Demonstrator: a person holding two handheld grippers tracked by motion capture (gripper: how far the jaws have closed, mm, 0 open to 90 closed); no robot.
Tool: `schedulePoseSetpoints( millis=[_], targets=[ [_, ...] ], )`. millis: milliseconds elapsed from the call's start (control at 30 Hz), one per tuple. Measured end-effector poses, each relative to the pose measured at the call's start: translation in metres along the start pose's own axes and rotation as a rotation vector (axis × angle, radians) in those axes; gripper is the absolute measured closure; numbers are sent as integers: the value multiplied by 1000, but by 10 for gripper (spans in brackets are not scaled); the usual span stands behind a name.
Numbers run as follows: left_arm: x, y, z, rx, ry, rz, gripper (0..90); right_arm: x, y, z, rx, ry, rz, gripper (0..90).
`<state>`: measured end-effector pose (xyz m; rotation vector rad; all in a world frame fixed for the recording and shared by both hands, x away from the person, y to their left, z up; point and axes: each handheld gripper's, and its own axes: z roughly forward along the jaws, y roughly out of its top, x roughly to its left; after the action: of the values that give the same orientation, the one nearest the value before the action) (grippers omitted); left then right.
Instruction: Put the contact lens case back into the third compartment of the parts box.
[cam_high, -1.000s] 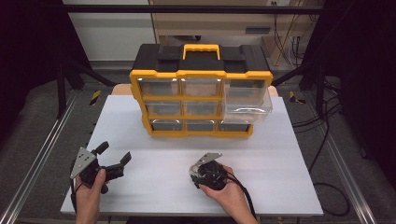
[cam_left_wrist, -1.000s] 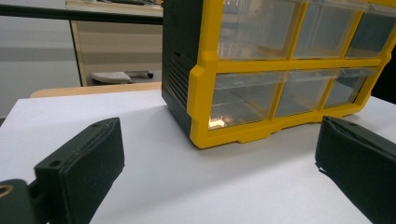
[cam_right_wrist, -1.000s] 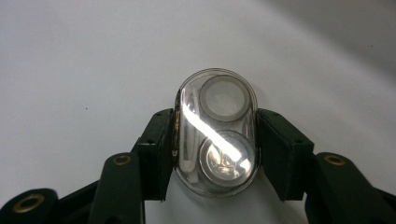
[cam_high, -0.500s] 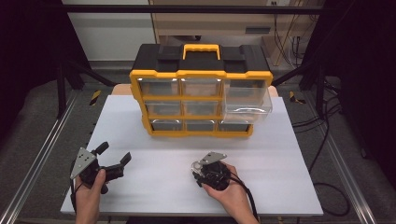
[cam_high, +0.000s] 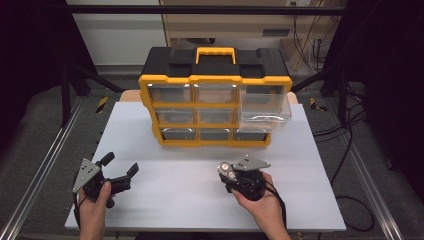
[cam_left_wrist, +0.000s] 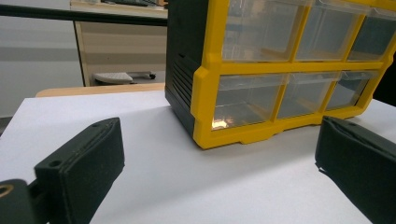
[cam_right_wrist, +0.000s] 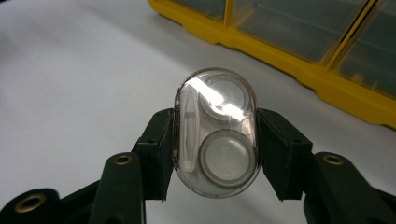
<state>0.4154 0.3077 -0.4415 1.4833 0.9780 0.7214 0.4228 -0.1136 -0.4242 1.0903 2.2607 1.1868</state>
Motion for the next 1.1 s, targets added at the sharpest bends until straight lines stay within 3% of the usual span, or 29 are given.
schedulePoseSetpoints(
  millis=[100, 167, 233, 333, 667, 867, 1100],
  targets=[
    [0, -1, 0, 3, 1, 5, 12, 2, 13, -16, -58, 12, 9, 492],
    [0, -1, 0, 5, 2, 4, 12, 4, 18, -20, -69, 6, 7, 492],
    [0, -1, 0, 6, 3, 7, 12, 10, 33, -31, -110, 12, 2, 492],
    [-1, -1, 0, 8, 4, 9, 12, 14, 44, -36, -127, 12, 1, 492],
    [-2, -2, 0, 12, -3, 13, 12, 31, 107, -52, -203, 31, -2, 492],
    [-2, -2, 0, 18, 1, 20, 14, 34, 146, -66, -257, -6, -35, 492],
    [-2, -2, 1, 15, -2, 18, 13, 20, 178, -80, -271, -66, -56, 492]
  ],
)
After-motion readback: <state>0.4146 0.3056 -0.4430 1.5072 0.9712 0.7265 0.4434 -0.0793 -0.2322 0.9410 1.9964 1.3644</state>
